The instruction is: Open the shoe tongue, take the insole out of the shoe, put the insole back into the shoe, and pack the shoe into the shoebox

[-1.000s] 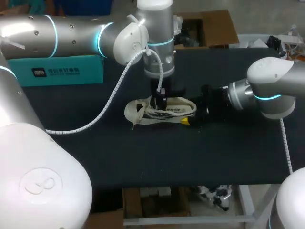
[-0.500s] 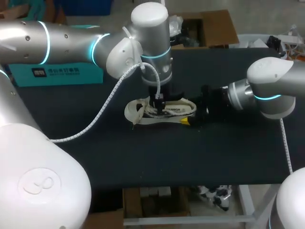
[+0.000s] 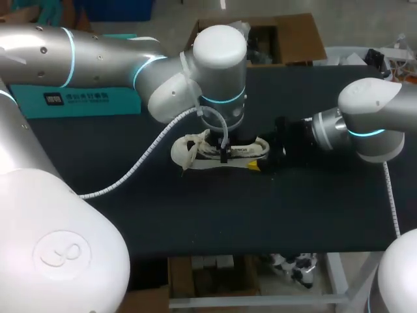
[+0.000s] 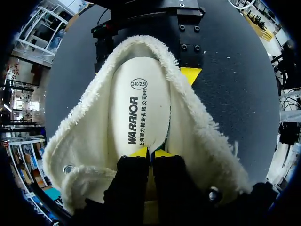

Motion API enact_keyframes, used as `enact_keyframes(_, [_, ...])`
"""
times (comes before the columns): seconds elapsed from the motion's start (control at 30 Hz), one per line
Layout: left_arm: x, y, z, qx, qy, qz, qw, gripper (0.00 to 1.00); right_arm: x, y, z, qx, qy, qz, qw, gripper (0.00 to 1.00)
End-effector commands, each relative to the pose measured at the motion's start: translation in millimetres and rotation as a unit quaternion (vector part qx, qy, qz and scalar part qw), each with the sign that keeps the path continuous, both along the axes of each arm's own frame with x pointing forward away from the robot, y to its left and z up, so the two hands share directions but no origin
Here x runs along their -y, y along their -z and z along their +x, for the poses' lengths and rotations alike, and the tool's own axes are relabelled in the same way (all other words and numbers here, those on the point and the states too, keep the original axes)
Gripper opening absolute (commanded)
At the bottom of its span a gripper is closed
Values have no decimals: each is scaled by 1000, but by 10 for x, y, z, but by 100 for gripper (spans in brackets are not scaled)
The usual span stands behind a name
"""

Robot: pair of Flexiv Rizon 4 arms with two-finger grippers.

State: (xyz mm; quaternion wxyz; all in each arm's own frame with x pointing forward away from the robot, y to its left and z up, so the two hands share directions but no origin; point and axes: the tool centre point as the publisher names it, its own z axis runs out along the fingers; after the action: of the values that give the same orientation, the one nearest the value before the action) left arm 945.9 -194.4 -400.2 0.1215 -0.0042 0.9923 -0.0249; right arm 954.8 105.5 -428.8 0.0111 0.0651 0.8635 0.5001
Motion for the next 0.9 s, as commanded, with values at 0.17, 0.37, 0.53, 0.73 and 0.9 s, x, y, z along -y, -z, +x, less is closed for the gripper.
enact_keyframes(0.17, [86, 267, 55, 11, -4, -27, 1000, 0, 4, 34, 41, 0, -1, 3, 1000, 0])
enact_keyframes(0.37, [89, -125, -69, -6, 3, -71, 997, 0, 4, 34, 41, 0, -1, 3, 1000, 0])
enact_keyframes(0.53, [130, -345, -139, -19, 3, -96, 995, 0, 4, 34, 41, 0, -1, 3, 1000, 0])
enact_keyframes(0.73, [125, -483, -183, -47, 1, -131, 990, 0, 4, 34, 41, 0, -1, 3, 1000, 0])
enact_keyframes(0.9, [79, -577, -199, -67, -4, -161, 985, 0, 4, 34, 41, 0, -1, 3, 1000, 0])
